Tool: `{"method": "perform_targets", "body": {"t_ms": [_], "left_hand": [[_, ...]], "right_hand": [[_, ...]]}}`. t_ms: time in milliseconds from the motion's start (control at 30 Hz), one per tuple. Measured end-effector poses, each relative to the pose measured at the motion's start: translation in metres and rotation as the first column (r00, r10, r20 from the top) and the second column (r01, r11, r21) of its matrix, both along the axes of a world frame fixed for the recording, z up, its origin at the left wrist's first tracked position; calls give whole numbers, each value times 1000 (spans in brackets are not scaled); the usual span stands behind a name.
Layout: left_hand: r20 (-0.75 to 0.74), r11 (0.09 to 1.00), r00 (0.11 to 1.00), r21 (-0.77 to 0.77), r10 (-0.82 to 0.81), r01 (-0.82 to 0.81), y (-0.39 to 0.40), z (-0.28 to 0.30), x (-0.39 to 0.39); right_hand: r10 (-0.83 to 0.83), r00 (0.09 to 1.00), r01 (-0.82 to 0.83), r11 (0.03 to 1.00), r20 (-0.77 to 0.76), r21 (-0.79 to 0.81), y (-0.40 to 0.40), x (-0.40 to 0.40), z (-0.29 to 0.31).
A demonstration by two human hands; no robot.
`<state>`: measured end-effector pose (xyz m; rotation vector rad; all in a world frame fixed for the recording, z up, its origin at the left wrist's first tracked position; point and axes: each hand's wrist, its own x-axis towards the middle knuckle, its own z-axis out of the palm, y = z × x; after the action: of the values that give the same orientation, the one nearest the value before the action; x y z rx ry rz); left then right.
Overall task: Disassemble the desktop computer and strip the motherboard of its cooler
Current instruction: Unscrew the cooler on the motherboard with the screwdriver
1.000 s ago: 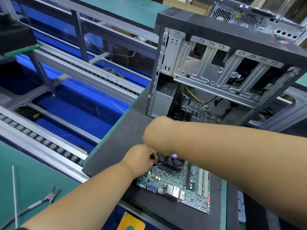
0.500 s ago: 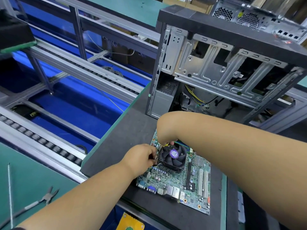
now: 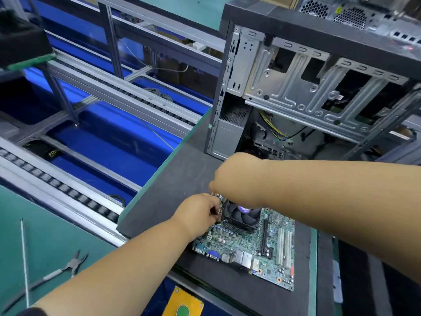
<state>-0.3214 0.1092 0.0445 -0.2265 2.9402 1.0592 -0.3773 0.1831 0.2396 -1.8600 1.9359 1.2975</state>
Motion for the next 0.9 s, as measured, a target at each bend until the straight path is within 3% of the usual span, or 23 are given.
{"method": "perform_targets", "body": {"t_ms": [100,200,367,433,533,600,667,900], "left_hand": [[-11,1000,1000,-15,-17,17,0,-1,1],[-49,1000,999,-12,-18,17,0,-3,2],[-60,999,998,46,-13,16,-3,-7,3],[-42,998,999,56,-14,16,-4,-8,2],[7,997,1000,82,5,-5,-4,-10,2],[25,995,999,102,21,-23,-4,-11,2],[19,991,999,130,28,-30,-2,-10,2],[-49,933,998,358,44,-23,-3,-13,9]], "right_hand": [[-198,980,198,980,-2,23,-1,1,-2],[-271,962,270,961,13,63,-3,-3,-2],[-361,931,365,925,57,-106,-5,-7,-1],[-305,950,310,942,61,-126,-7,-4,-1],[4,999,-1,998,43,-66,-11,10,-2],[224,974,-223,975,34,-19,-13,16,-1],[275,961,-275,961,6,-6,-13,14,3],[-190,982,190,982,-24,13,-15,4,0]]}}
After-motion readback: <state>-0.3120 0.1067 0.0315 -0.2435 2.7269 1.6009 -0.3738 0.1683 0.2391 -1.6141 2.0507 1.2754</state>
